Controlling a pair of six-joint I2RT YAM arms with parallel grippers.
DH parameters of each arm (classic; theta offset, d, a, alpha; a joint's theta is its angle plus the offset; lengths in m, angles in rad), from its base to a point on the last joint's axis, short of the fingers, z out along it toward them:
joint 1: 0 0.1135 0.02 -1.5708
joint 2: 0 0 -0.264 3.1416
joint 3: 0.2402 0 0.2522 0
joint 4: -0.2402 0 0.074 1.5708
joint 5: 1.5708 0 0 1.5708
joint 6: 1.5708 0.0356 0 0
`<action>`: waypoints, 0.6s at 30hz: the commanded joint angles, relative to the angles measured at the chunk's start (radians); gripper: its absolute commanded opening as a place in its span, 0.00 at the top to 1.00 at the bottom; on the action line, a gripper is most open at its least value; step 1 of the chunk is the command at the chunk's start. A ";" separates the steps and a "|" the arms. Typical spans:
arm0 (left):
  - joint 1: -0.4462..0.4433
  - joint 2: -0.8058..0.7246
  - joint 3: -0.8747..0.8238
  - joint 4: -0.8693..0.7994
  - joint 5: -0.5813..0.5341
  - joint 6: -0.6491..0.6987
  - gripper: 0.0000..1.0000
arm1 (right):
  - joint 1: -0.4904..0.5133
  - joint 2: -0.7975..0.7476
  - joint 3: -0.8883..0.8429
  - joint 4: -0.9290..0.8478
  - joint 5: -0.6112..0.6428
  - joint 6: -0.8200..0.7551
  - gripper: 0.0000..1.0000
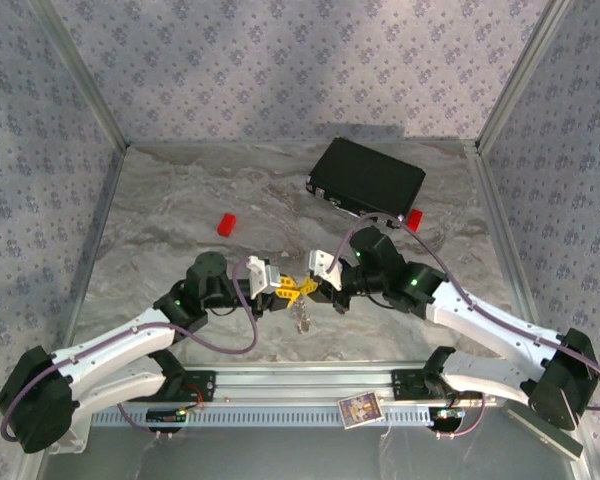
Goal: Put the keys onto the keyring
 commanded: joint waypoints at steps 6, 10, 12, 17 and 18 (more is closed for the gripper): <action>-0.007 -0.028 0.028 -0.021 0.004 0.033 0.99 | 0.014 0.021 0.056 -0.052 -0.023 -0.040 1.00; -0.007 -0.050 0.027 -0.027 -0.032 0.039 1.00 | 0.003 -0.002 0.041 -0.039 0.016 -0.029 0.86; -0.006 -0.073 0.024 -0.032 -0.081 0.035 1.00 | -0.013 -0.035 0.012 0.010 0.055 -0.005 0.66; -0.006 -0.151 0.025 -0.085 -0.235 0.034 1.00 | -0.034 -0.109 -0.090 0.176 0.208 0.065 0.55; -0.007 -0.169 0.026 -0.097 -0.276 0.028 1.00 | -0.034 -0.107 -0.098 0.199 0.239 0.086 0.55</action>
